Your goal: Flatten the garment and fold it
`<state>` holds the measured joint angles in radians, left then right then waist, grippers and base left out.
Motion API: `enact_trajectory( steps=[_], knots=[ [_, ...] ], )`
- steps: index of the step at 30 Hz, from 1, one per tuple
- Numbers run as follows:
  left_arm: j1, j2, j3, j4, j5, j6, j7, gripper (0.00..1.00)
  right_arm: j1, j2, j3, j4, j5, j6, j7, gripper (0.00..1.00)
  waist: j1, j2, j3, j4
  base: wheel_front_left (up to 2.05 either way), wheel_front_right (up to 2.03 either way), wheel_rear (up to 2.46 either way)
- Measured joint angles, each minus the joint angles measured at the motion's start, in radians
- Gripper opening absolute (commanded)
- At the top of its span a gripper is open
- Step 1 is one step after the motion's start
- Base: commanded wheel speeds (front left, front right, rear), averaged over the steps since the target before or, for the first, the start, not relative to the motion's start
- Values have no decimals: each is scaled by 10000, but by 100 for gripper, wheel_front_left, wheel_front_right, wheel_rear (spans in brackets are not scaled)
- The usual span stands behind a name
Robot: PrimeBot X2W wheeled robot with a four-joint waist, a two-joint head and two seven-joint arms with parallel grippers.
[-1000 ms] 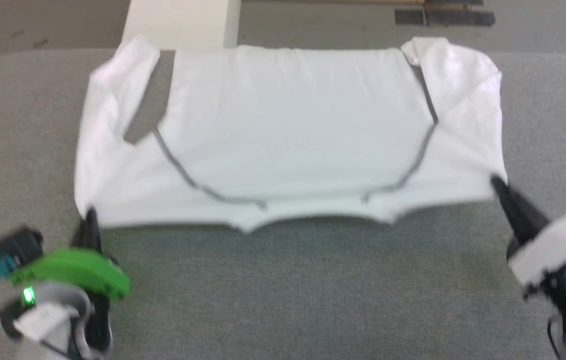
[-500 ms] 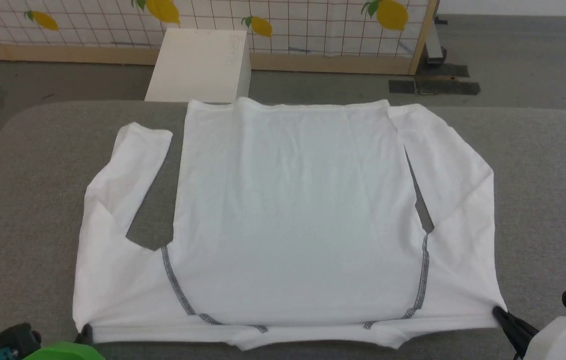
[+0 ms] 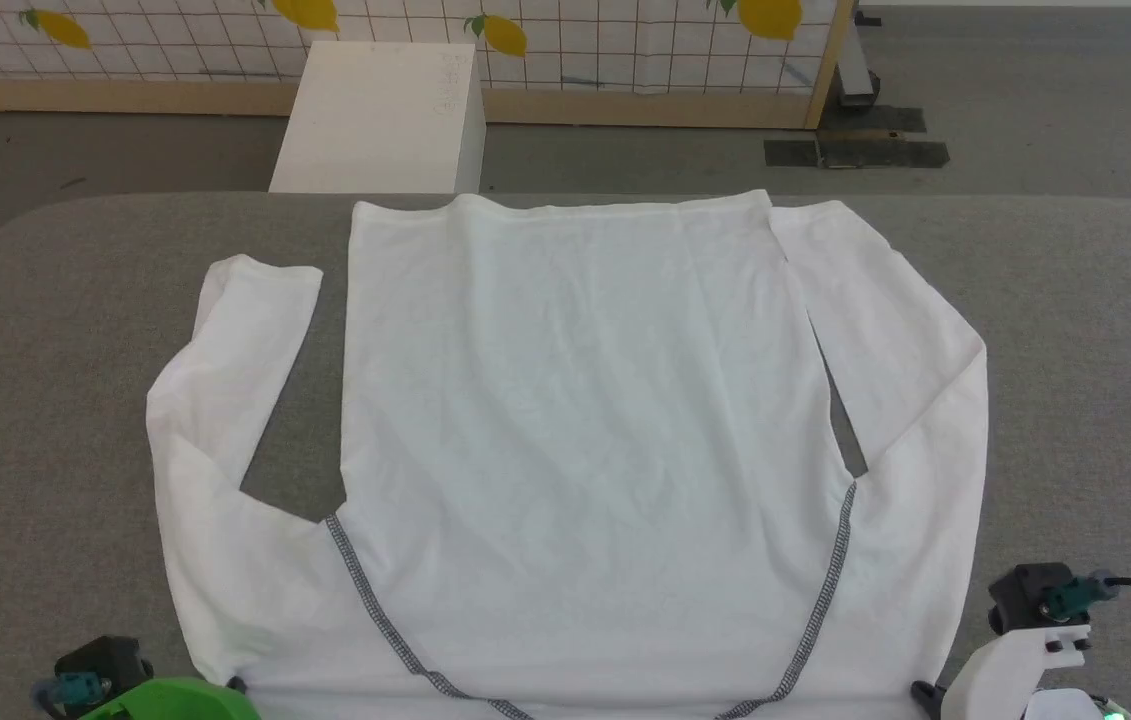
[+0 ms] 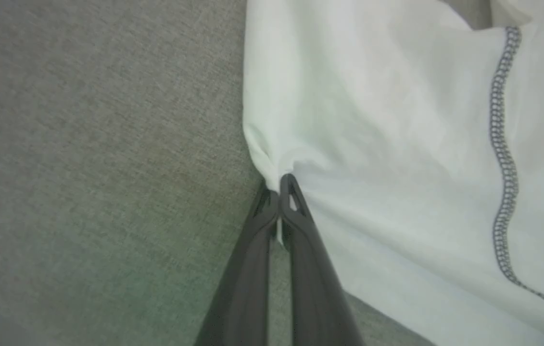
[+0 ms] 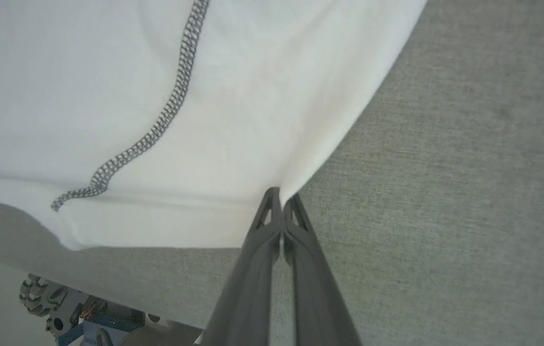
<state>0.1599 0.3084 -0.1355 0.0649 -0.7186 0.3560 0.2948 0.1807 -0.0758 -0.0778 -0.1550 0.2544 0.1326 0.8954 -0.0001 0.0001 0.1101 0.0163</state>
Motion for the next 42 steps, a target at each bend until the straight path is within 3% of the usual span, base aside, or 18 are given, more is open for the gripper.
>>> enact_trajectory(
  steps=[1, 2, 3, 8, 13, 16, 20, 24, 33, 42],
  knots=[
    [-73, -31, 10, 61, -38, -21, -2, 100, -65, 8, 54, 226, 23, 0, -96, 20, 0, 0, 16, 2, 0, 0, 0],
    [-138, -33, 36, 136, -42, -29, -4, 100, -123, 8, 94, 458, 21, 0, -232, 49, 0, 0, 20, 16, 0, 0, 0],
    [-170, -35, 111, 184, -61, -31, -12, 100, -164, 12, 102, 594, 40, 0, -384, 100, 0, 0, 15, 32, 0, 0, 0],
    [-105, 236, 639, -155, -117, 151, -138, 100, -214, -8, -401, 476, 395, -2, -794, 100, 0, 0, -75, 49, 0, 0, 0],
    [-119, 1057, 1139, -1438, 529, 362, -905, 100, -462, -19, -1724, -533, 466, -4, -1463, 100, 0, 0, -132, 102, 0, 0, 0],
    [-639, 1122, 1308, -2094, 959, -38, -2470, 100, -1175, -21, -2489, -874, 278, -4, -2077, 100, 0, 0, -42, 123, 0, 0, 0],
    [-1421, 959, 1174, -2433, 1519, -811, -4646, 100, -2626, -54, -2740, -861, -27, -4, -2629, 100, 0, 0, 256, 103, 0, 0, 0],
    [-1885, 830, 957, -2382, 2268, -1104, -5367, 100, -4593, -284, -2761, 180, -194, -4, -2731, 100, 1, 0, 777, 57, 0, 0, 0],
    [-2670, 324, 918, -2376, 3080, -1461, -5505, 100, -8630, -1162, -1914, 3499, -1808, -4, -2274, 100, 2, 0, 2415, 32, 0, 0, 0],
    [-3161, -293, 961, -2301, 3356, -1822, -5517, 100, -10618, -1732, -631, 5482, -2675, -2, -1246, 100, 3, -1, 4030, 453, 0, 0, 0]
  ],
)
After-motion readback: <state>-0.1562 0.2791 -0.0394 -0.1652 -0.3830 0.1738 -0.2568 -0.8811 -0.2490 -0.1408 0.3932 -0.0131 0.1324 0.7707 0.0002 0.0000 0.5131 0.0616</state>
